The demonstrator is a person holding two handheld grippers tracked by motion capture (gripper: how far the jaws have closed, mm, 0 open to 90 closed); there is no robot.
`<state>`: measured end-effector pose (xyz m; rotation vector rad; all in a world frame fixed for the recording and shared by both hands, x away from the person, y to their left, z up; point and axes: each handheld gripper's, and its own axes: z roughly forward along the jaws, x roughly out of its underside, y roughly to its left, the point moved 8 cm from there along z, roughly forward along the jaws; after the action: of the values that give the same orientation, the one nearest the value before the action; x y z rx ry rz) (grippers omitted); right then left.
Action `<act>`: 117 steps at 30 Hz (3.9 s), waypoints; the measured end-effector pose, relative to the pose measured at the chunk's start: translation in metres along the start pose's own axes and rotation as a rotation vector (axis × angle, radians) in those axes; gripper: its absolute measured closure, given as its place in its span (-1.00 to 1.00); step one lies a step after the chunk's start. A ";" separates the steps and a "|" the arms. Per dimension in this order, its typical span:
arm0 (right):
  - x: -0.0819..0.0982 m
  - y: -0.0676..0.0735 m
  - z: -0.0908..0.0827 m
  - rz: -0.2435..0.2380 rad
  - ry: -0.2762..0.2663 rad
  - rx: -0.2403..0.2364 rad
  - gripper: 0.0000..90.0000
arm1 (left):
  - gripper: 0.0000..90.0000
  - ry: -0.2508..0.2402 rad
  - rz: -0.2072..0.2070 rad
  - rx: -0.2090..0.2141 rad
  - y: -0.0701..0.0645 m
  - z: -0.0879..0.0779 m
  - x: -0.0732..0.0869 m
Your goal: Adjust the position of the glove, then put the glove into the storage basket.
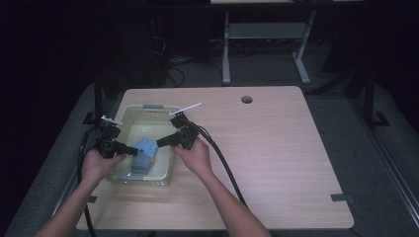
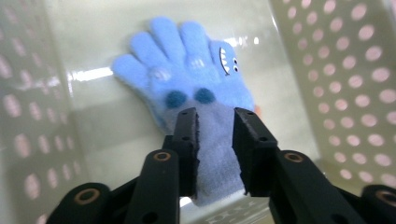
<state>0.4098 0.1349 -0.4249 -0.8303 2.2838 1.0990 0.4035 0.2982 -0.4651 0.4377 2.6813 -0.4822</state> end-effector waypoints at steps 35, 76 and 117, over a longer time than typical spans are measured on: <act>0.002 -0.012 -0.036 0.026 -0.047 -0.026 0.29 | 0.08 -0.103 -0.002 0.058 -0.010 -0.002 -0.016; 0.022 -0.053 -0.114 0.075 -0.142 0.034 -0.18 | -0.24 -0.267 0.099 0.191 -0.079 -0.023 -0.043; 0.072 -0.112 -0.198 0.189 -0.208 0.137 -0.26 | -0.32 -0.270 0.203 0.308 -0.158 -0.002 -0.057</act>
<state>0.4068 -0.1033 -0.4165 -0.4332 2.2645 1.0412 0.3957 0.1447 -0.3970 0.6712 2.2806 -0.8323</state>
